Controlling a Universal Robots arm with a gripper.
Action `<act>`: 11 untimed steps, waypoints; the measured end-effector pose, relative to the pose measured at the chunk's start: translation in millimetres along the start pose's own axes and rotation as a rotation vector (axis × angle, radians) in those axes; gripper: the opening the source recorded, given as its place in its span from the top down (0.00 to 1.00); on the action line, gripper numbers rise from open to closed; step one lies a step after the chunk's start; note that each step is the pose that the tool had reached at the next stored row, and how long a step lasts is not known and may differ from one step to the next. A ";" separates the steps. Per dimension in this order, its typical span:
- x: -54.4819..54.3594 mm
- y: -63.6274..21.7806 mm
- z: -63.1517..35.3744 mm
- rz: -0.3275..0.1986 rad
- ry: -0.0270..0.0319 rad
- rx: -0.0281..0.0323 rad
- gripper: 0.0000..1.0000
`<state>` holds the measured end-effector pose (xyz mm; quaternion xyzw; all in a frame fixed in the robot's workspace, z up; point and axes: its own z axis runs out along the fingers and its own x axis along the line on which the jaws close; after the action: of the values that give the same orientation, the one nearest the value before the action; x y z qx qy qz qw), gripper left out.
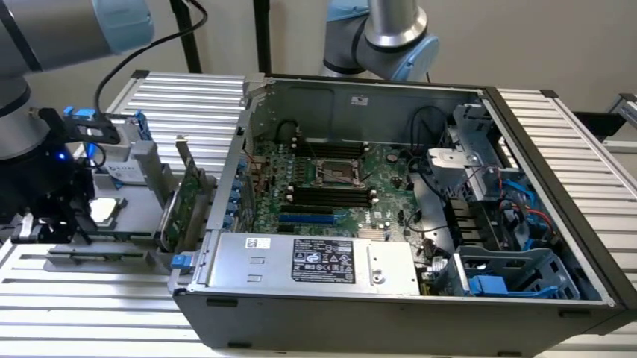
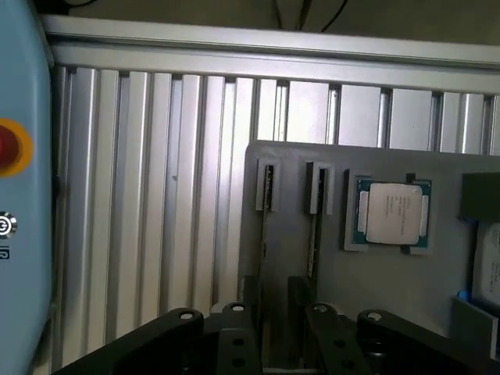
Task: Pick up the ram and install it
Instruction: 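Pick up the ram and move it above insertion slot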
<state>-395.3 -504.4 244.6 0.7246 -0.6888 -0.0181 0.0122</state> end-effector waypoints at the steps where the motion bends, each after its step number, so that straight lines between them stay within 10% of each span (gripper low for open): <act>1: 0.2 -0.6 1.8 -0.001 0.0001 0.0000 1.00; 7: 2.0 -4.3 12.5 -0.002 0.0001 0.0000 1.00; 8: 2.2 -4.6 14.3 -0.002 0.0001 0.0000 0.00; 11: 2.9 -5.3 19.7 -0.002 0.0001 0.0000 0.00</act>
<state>-390.7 -506.8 224.6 0.7254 -0.6880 -0.0181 0.0123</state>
